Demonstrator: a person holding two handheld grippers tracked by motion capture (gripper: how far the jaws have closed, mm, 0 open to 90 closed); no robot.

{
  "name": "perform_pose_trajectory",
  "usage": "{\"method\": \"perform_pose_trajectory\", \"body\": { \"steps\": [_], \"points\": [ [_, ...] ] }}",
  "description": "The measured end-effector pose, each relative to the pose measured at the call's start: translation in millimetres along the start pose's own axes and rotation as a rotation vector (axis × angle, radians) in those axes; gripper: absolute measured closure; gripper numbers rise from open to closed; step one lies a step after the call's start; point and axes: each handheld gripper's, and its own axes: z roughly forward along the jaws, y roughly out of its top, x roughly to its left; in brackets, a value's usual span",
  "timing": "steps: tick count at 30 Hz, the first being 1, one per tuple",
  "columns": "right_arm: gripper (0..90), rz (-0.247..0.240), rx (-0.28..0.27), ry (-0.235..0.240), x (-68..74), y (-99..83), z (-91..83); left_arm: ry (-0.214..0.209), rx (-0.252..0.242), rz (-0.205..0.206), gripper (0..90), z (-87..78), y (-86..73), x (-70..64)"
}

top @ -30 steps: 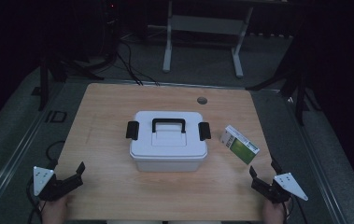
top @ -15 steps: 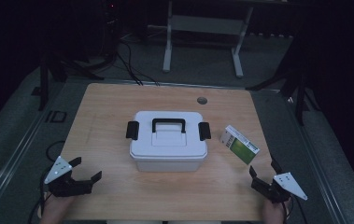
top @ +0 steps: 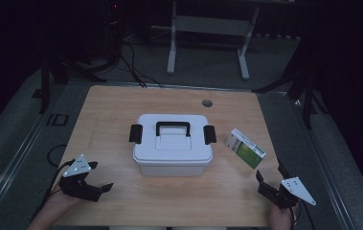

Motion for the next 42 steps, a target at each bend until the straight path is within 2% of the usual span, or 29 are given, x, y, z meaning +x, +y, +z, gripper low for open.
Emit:
{"method": "perform_pose_trajectory", "body": {
  "steps": [7, 8, 9, 12, 14, 17, 19, 21, 22, 24, 26, 27, 29, 32, 33, 34, 39, 40, 42],
  "points": [
    [13.4, -0.001, 0.000, 0.000, 0.1, 0.0, 0.1, -0.015, 0.159, 0.052, 0.9, -5.5, 1.2, 6.5],
    [13.4, -0.001, 0.000, 0.000, 0.1, 0.0, 0.1, -0.015, 0.159, 0.052, 0.9, -5.5, 1.2, 6.5],
    [13.4, -0.001, 0.000, 0.000, 0.1, 0.0, 0.1, -0.009, 0.205, 0.068, 0.9, -8.9, 0.4, 9.6],
    [13.4, -0.003, 0.003, -0.001, 0.3, 0.1, 0.2, -0.037, 0.268, 0.064, 0.9, -12.9, -0.3, 14.3],
    [13.4, -0.002, 0.003, -0.002, 0.3, 0.1, 0.3, -0.028, 0.307, 0.077, 0.9, -14.8, -0.7, 16.3],
    [13.4, -0.004, 0.005, -0.003, 0.3, 0.2, 0.4, -0.039, 0.357, 0.079, 0.9, -17.8, -0.5, 21.4],
    [13.4, -0.004, 0.006, -0.004, 0.5, 0.2, 0.5, -0.054, 0.375, 0.061, 0.9, -19.3, -0.9, 25.4],
    [13.4, -0.004, 0.006, -0.004, 0.4, 0.2, 0.5, -0.083, 0.410, 0.046, 0.9, -19.4, -1.7, 29.0],
    [13.4, -0.003, 0.005, -0.003, 0.3, 0.2, 0.5, -0.091, 0.433, 0.052, 0.9, -18.6, -2.2, 30.4],
    [13.4, -0.003, 0.005, -0.003, 0.2, 0.2, 0.6, -0.130, 0.471, 0.040, 0.9, -17.2, -3.0, 33.0],
    [13.4, -0.003, 0.005, -0.003, 0.3, 0.2, 0.5, -0.127, 0.503, 0.050, 1.0, -16.3, -2.6, 33.5],
    [13.4, -0.003, 0.005, -0.003, 0.3, 0.2, 0.5, -0.142, 0.520, 0.046, 1.0, -16.0, -1.7, 34.6],
    [13.4, -0.002, 0.005, -0.004, 0.2, 0.2, 0.6, -0.135, 0.557, 0.061, 1.0, -15.6, 0.8, 35.2],
    [13.4, -0.003, 0.006, -0.004, 0.2, 0.2, 0.6, -0.156, 0.592, 0.056, 1.0, -15.3, 5.8, 37.3],
    [13.4, -0.003, 0.006, -0.004, 0.2, 0.2, 0.6, -0.156, 0.592, 0.056, 1.0, -15.3, 5.8, 37.3],
    [13.4, -0.003, 0.006, -0.004, 0.2, 0.3, 0.6, -0.148, 0.614, 0.069, 1.0, -15.5, 10.2, 38.4],
    [13.4, -0.004, 0.008, -0.003, 0.3, 0.3, 0.8, -0.155, 0.622, 0.092, 1.0, -18.0, 22.3, 40.6],
    [13.4, -0.004, 0.008, -0.003, 0.4, 0.3, 0.8, -0.157, 0.612, 0.101, 1.0, -20.0, 31.8, 40.6],
    [13.4, -0.004, 0.007, -0.002, 0.3, 0.3, 0.8, -0.160, 0.610, 0.121, 1.0, -21.3, 41.0, 40.1]
  ]
}}
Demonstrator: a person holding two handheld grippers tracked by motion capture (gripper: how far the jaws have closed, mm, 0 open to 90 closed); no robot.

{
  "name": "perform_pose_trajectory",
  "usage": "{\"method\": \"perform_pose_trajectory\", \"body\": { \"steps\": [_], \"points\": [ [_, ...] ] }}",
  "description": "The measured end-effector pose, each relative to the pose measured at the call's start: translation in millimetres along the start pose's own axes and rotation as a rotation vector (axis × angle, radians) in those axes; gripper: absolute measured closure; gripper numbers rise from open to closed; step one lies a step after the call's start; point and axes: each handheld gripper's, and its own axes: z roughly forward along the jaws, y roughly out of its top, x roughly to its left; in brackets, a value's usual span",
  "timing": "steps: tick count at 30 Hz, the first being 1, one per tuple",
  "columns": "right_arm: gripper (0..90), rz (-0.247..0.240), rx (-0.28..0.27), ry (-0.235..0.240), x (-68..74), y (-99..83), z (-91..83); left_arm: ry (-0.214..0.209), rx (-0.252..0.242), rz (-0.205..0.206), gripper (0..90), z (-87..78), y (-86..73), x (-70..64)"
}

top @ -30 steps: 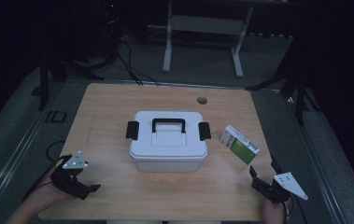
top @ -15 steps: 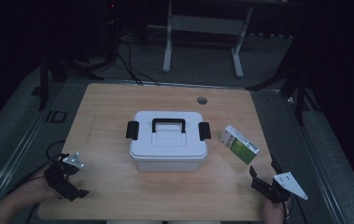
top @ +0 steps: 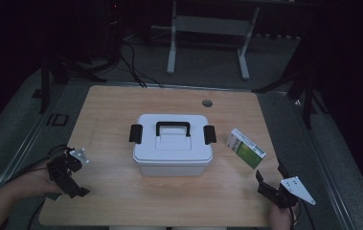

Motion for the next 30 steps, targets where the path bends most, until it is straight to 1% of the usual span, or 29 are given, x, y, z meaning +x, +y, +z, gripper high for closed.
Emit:
{"method": "perform_pose_trajectory", "body": {
  "steps": [1, 2, 4, 5, 6, 7, 8, 9, 11, 12, 14, 15, 17, 18, 20, 21, 22, 25, 28, 30],
  "points": [
    [13.4, 0.001, 0.001, 0.000, 0.0, 0.0, 0.0, 0.006, -0.005, 0.001, 1.0, -3.1, 3.7, -0.5],
    [13.4, 0.000, 0.001, 0.000, 0.0, 0.1, 0.1, -0.001, -0.009, 0.009, 1.0, -5.6, 6.6, -0.3],
    [13.4, 0.000, 0.002, 0.001, 0.3, 0.1, 0.1, 0.002, -0.015, 0.024, 1.0, -12.6, 15.4, -1.6],
    [13.4, 0.001, 0.003, 0.001, 0.4, 0.1, 0.1, -0.009, -0.023, 0.031, 1.0, -15.5, 19.3, -2.1],
    [13.4, 0.000, 0.001, 0.001, 0.2, 0.0, 0.1, -0.006, -0.019, 0.038, 1.0, -18.6, 23.4, -2.7],
    [13.4, 0.000, 0.001, 0.001, 0.1, 0.0, 0.0, -0.012, -0.018, 0.053, 1.0, -22.2, 28.5, -3.4],
    [13.4, 0.001, 0.001, 0.001, -0.1, 0.0, 0.0, -0.013, -0.021, 0.057, 1.0, -24.3, 31.5, -4.4],
    [13.4, 0.001, 0.001, 0.002, -0.2, 0.0, 0.0, -0.003, -0.020, 0.069, 1.0, -27.5, 35.9, -5.2],
    [13.4, 0.002, 0.000, 0.002, -0.3, 0.0, 0.0, -0.010, -0.031, 0.088, 1.0, -34.3, 44.8, -7.0],
    [13.4, 0.002, 0.002, 0.002, -0.2, 0.0, 0.0, -0.003, -0.035, 0.102, 1.0, -37.7, 49.6, -7.8],
    [13.4, 0.002, 0.003, 0.002, 0.0, 0.1, 0.1, -0.011, -0.042, 0.115, 1.0, -43.5, 59.5, -9.7],
    [13.4, 0.001, 0.003, 0.002, 0.0, 0.1, 0.2, -0.002, -0.039, 0.129, 1.0, -46.0, 64.9, -10.9],
    [13.4, 0.001, 0.003, 0.002, 0.1, 0.1, 0.1, -0.008, -0.044, 0.149, 1.0, -50.4, 75.4, -12.9],
    [13.4, 0.001, 0.002, 0.003, -0.1, 0.0, 0.0, -0.001, -0.043, 0.161, 1.0, -52.5, 80.9, -13.9],
    [13.4, 0.002, -0.002, 0.004, -0.6, 0.0, 0.0, -0.001, -0.052, 0.180, 1.0, -56.0, 91.0, -15.7],
    [13.4, 0.002, -0.002, 0.004, -0.6, 0.0, 0.0, -0.001, -0.052, 0.180, 1.0, -56.0, 91.0, -15.7],
    [13.4, 0.003, -0.001, 0.005, -0.6, 0.0, -0.1, -0.010, -0.059, 0.193, 1.0, -58.8, 100.7, -16.9],
    [13.4, 0.004, -0.002, 0.006, -0.7, -0.1, -0.2, -0.007, -0.062, 0.214, 1.0, -62.5, 116.1, -18.2],
    [13.4, 0.006, -0.003, 0.008, -0.9, -0.1, -0.3, -0.015, -0.076, 0.220, 1.0, -63.2, 128.6, -19.1],
    [13.4, 0.012, -0.003, 0.008, -1.2, -0.2, -0.4, -0.019, -0.076, 0.230, 1.1, -63.0, 136.7, -20.0]
  ]
}}
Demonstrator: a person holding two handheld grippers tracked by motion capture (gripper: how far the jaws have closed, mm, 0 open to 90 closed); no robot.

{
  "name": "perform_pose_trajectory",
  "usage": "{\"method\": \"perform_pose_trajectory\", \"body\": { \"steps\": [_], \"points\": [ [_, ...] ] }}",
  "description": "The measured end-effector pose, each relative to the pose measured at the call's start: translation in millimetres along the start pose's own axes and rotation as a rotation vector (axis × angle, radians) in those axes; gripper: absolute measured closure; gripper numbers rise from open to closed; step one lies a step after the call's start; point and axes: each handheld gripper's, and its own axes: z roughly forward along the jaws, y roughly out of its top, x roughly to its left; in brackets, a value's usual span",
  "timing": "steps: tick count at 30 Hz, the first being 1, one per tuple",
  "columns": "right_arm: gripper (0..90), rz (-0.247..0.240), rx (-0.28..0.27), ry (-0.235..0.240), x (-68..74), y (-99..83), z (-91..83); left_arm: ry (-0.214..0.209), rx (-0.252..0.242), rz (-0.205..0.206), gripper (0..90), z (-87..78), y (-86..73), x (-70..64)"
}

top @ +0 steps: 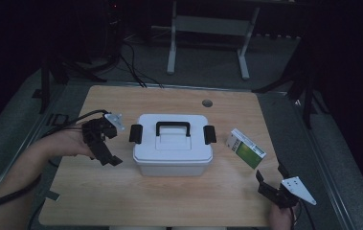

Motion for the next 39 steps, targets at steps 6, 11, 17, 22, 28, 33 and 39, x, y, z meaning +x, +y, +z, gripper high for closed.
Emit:
{"method": "perform_pose_trajectory", "body": {
  "steps": [6, 11, 17, 22, 28, 33, 39],
  "points": [
    [13.4, -0.004, -0.001, 0.001, 0.1, 0.0, 0.0, 0.010, 0.019, 0.027, 1.1, 0.8, 24.3, 3.2],
    [13.4, -0.001, -0.001, 0.002, 0.1, 0.0, -0.1, 0.013, 0.054, 0.048, 1.0, 4.0, 49.1, 6.5],
    [13.4, 0.000, -0.006, 0.004, -0.4, -0.3, -0.6, 0.008, 0.087, 0.085, 1.1, 8.5, 76.1, 9.7],
    [13.4, -0.002, -0.008, 0.005, -0.4, -0.4, -0.7, 0.026, 0.118, 0.103, 1.1, 10.6, 94.3, 12.8],
    [13.4, 0.002, -0.011, 0.006, -0.9, -0.5, -0.9, 0.025, 0.144, 0.126, 1.1, 10.8, 113.0, 15.6],
    [13.4, 0.006, -0.010, 0.009, -1.3, -0.5, -1.1, 0.014, 0.152, 0.131, 4.2, 13.0, 127.2, 19.0],
    [13.4, 0.009, -0.009, 0.008, -1.6, -0.5, -1.1, 0.023, 0.179, 0.181, 6.0, 20.2, 139.7, 21.0]
  ]
}}
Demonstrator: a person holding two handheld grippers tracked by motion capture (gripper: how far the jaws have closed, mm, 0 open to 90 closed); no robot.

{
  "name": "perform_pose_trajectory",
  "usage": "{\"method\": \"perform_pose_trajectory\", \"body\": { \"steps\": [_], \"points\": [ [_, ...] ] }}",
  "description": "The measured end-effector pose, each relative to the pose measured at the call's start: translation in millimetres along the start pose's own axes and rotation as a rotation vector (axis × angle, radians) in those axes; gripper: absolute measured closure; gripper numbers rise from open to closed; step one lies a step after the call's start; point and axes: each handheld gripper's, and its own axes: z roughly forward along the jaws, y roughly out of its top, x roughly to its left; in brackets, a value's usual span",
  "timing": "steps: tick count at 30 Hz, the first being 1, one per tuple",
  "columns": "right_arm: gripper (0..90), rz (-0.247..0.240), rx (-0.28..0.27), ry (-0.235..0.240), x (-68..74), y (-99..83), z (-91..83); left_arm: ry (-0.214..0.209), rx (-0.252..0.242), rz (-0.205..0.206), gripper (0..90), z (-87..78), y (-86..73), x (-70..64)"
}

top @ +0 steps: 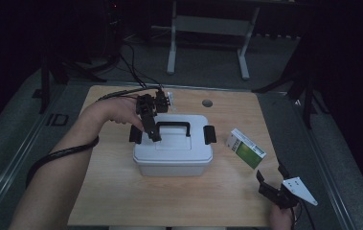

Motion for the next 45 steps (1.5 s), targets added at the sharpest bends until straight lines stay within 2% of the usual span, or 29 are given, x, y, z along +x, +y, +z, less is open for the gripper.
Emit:
{"method": "perform_pose_trajectory", "body": {
  "steps": [1, 3, 4, 7, 16, 18, 22, 26, 30, 33, 34, 38, 39, 44, 45],
  "points": [
    [13.4, 0.001, 0.000, 0.000, 0.0, 0.0, -0.1, 0.013, 0.001, 0.016, 6.4, 0.5, 1.8, 0.4],
    [13.4, 0.003, -0.001, 0.001, -0.1, -0.1, -0.2, 0.026, -0.001, 0.022, 13.6, 2.0, 5.2, 2.1],
    [13.4, 0.003, -0.001, 0.001, -0.2, -0.1, -0.2, 0.040, -0.003, 0.029, 14.3, 2.8, 7.0, 3.0],
    [13.4, 0.003, -0.001, 0.000, -0.2, -0.1, -0.1, 0.045, 0.001, 0.043, 20.9, 6.3, 11.4, 6.3],
    [13.4, 0.006, -0.003, 0.003, -0.7, -0.1, -0.3, 0.021, 0.018, 0.055, 38.0, 18.9, 24.5, 15.7],
    [13.4, 0.007, -0.003, 0.003, -0.9, -0.1, -0.3, 0.017, 0.021, 0.070, 43.5, 20.6, 28.3, 15.9],
    [13.4, 0.012, -0.003, 0.005, -1.0, -0.2, -0.5, -0.008, 0.025, 0.077, 47.8, 25.1, 35.5, 17.7],
    [13.4, 0.019, -0.006, 0.008, -1.5, -0.4, -0.7, 0.010, 0.033, 0.094, 50.1, 30.2, 40.7, 19.9],
    [13.4, 0.019, -0.007, 0.010, -2.1, -0.4, -0.9, -0.018, 0.034, 0.083, 54.7, 36.5, 42.8, 22.9],
    [13.4, 0.023, -0.009, 0.012, -2.3, -0.5, -1.0, -0.049, 0.054, 0.085, 63.2, 40.2, 43.8, 24.2],
    [13.4, 0.026, -0.009, 0.012, -2.5, -0.5, -1.1, -0.045, 0.056, 0.087, 65.3, 41.3, 44.0, 24.2],
    [13.4, 0.029, -0.009, 0.014, -2.5, -0.5, -1.2, -0.063, 0.037, 0.078, 74.2, 41.4, 43.8, 26.2],
    [13.4, 0.027, -0.010, 0.015, -2.6, -0.5, -1.1, -0.081, 0.042, 0.077, 79.5, 41.5, 43.7, 26.8],
    [13.4, 0.032, -0.010, 0.016, -2.7, -0.5, -1.2, -0.111, 0.051, 0.096, 83.1, 40.3, 44.5, 23.5],
    [13.4, 0.032, -0.010, 0.015, -2.7, -0.5, -1.2, -0.098, 0.057, 0.108, 83.4, 39.6, 45.1, 22.3]
  ]
}}
